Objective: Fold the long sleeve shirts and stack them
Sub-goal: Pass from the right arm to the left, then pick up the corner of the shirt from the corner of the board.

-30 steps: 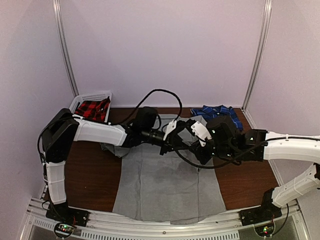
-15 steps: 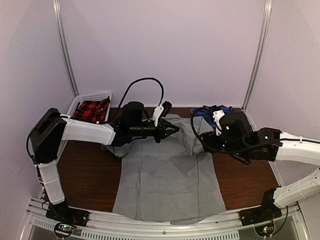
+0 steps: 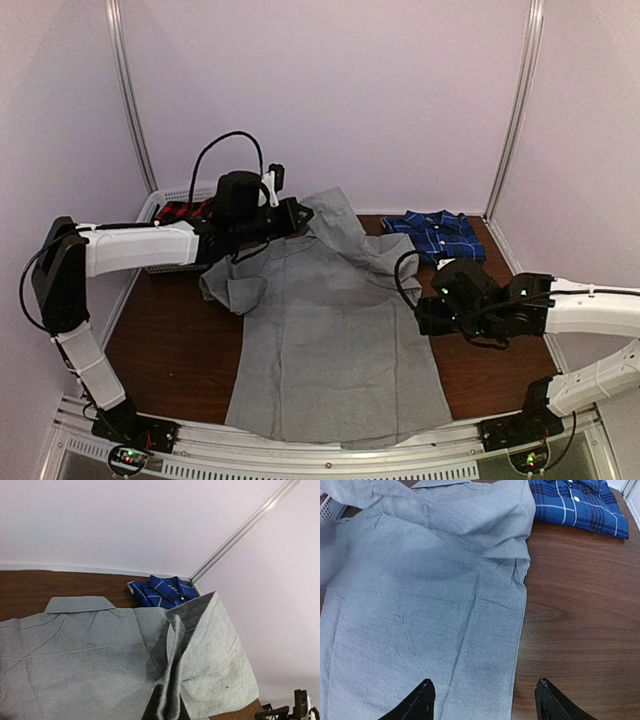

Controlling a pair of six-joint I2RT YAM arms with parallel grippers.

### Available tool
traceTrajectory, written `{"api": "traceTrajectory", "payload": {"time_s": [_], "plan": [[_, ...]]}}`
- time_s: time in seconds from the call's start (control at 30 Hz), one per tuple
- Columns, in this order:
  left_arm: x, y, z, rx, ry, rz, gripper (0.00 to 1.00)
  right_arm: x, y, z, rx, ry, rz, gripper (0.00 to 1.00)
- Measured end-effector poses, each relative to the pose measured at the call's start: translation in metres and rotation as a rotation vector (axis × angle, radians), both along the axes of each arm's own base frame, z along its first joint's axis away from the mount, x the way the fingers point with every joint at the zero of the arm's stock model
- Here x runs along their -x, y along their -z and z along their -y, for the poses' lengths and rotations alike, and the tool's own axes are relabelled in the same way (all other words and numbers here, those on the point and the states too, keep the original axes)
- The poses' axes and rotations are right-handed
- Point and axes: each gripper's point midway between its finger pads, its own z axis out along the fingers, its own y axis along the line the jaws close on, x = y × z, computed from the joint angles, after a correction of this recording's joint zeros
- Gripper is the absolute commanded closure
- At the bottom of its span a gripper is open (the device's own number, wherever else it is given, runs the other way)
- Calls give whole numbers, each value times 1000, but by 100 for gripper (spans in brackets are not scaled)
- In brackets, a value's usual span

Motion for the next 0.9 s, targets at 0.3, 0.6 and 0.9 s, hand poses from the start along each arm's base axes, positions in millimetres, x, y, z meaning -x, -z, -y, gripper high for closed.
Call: {"api": "traceTrajectory", "payload": {"time_s": [0.3, 0.6, 0.9], "plan": [[-14, 19, -80, 20, -360, -225, 100, 21, 41, 10, 5, 10, -129, 32], [10, 37, -126, 25, -519, -272, 100, 50, 89, 22, 21, 19, -291, 46], [7, 31, -126, 40, -529, -249, 100, 101, 114, 42, -52, 50, -438, 61]]}}
